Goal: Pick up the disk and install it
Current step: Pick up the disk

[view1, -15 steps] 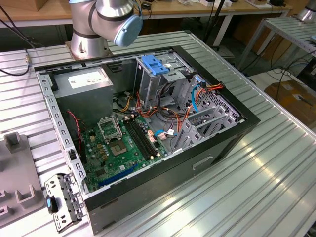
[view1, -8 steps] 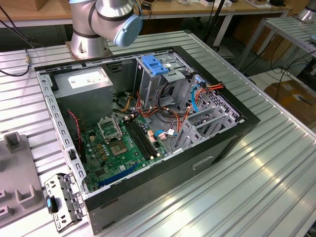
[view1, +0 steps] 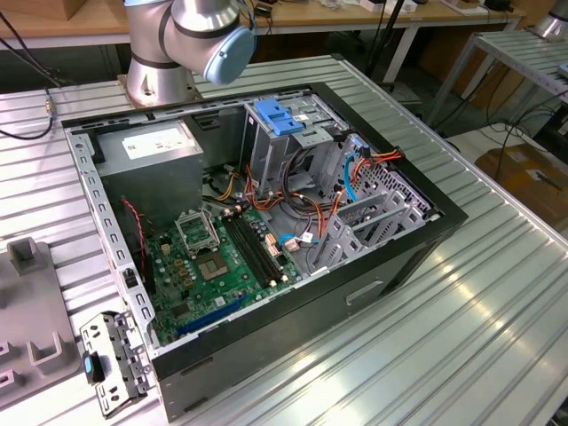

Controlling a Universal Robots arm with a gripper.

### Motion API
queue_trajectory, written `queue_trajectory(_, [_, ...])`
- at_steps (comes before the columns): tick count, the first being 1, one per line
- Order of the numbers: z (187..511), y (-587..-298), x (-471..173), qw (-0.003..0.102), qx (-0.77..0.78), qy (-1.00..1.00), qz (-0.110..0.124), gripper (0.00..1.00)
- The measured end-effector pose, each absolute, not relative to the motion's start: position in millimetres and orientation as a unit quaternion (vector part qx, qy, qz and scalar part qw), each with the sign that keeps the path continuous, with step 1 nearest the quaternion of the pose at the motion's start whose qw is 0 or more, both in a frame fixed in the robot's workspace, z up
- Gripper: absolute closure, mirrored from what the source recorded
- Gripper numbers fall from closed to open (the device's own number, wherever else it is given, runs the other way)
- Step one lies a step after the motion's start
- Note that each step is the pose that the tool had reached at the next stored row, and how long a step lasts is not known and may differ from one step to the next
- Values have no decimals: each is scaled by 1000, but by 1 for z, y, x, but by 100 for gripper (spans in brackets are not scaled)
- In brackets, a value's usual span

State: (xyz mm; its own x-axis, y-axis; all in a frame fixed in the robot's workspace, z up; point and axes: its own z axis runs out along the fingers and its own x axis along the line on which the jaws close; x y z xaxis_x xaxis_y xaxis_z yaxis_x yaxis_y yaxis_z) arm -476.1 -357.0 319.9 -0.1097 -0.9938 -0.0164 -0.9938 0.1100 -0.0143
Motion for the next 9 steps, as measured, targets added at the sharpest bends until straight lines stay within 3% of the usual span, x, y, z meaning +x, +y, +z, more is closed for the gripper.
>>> queue_trajectory(9, [308, -349, -476, -1, -667, 745, -12, 51])
